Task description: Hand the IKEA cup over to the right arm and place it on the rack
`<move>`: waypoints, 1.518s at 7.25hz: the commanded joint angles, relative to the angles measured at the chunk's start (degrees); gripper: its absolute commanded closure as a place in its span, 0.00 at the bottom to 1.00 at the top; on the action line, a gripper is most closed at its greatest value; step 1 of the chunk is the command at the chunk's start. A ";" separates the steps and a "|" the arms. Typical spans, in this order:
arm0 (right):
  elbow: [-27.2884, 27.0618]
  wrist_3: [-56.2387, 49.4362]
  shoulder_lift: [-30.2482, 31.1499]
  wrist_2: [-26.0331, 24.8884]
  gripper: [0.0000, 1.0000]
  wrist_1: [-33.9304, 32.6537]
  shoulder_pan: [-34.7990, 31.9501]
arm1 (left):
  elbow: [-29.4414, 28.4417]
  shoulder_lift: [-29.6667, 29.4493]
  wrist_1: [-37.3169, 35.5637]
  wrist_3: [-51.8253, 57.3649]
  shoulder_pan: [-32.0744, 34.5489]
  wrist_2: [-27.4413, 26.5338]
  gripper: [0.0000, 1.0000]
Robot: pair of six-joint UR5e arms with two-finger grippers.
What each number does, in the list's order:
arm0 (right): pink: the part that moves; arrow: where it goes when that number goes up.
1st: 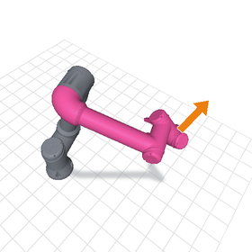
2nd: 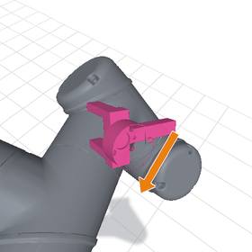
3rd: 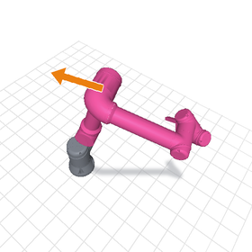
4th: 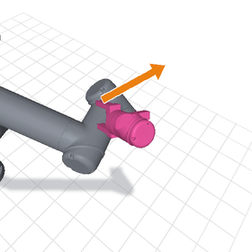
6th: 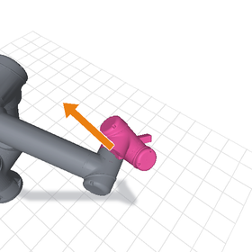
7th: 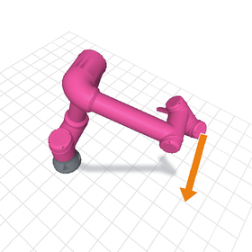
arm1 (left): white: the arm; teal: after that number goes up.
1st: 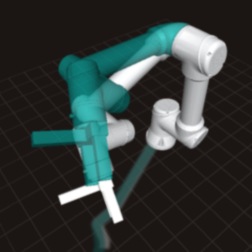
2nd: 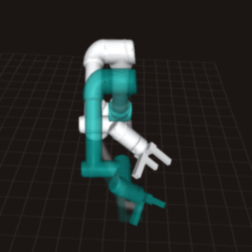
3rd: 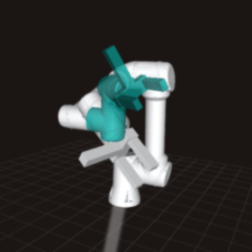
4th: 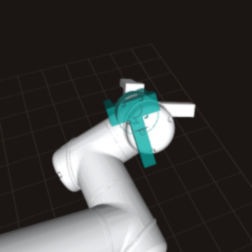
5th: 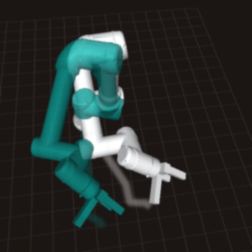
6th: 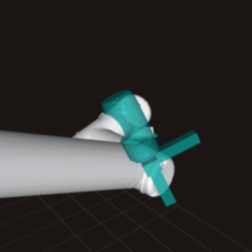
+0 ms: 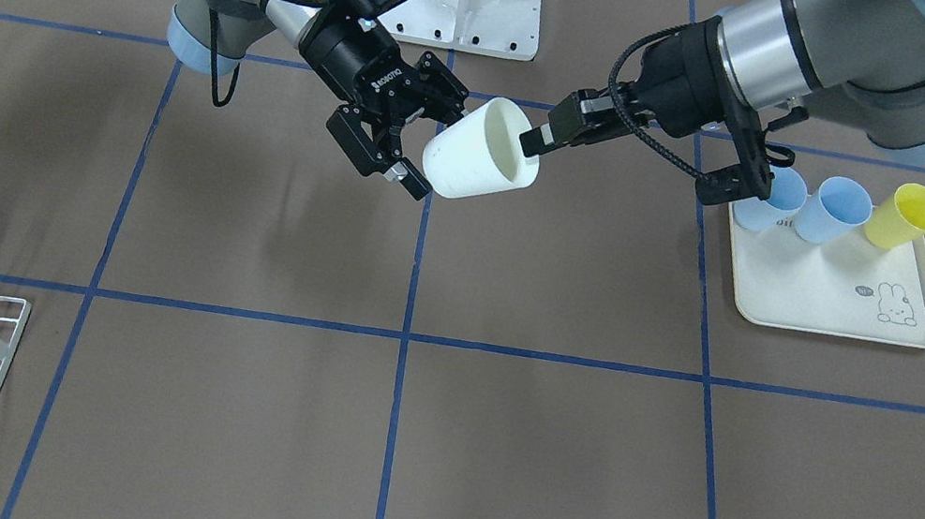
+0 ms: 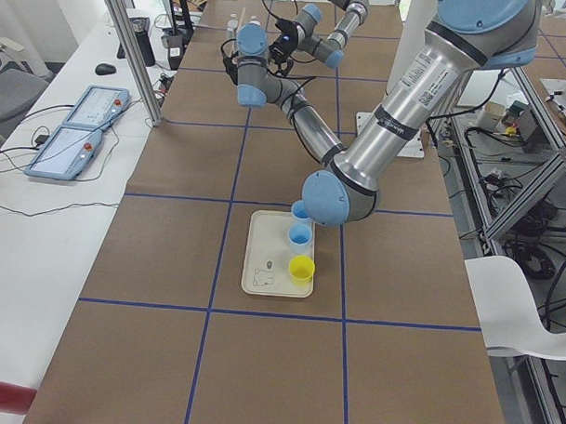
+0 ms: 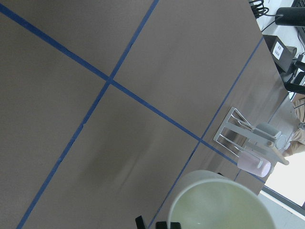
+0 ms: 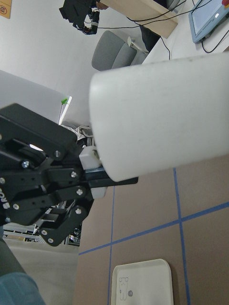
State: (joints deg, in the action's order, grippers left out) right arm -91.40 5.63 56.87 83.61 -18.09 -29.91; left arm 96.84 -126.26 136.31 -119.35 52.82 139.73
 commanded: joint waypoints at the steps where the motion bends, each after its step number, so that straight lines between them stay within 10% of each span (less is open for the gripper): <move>1: 0.17 -0.71 0.17 -0.11 0.01 -0.01 -0.06 | 0.19 0.04 0.01 0.08 0.18 0.01 1.00; 11: -0.88 -7.64 -0.36 -6.52 0.11 -0.01 1.69 | -0.42 -0.92 -0.43 0.17 -0.26 0.01 1.00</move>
State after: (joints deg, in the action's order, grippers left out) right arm -92.22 -1.10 56.48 78.50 -18.11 -28.80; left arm 96.50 -127.10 135.95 -119.19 52.62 139.74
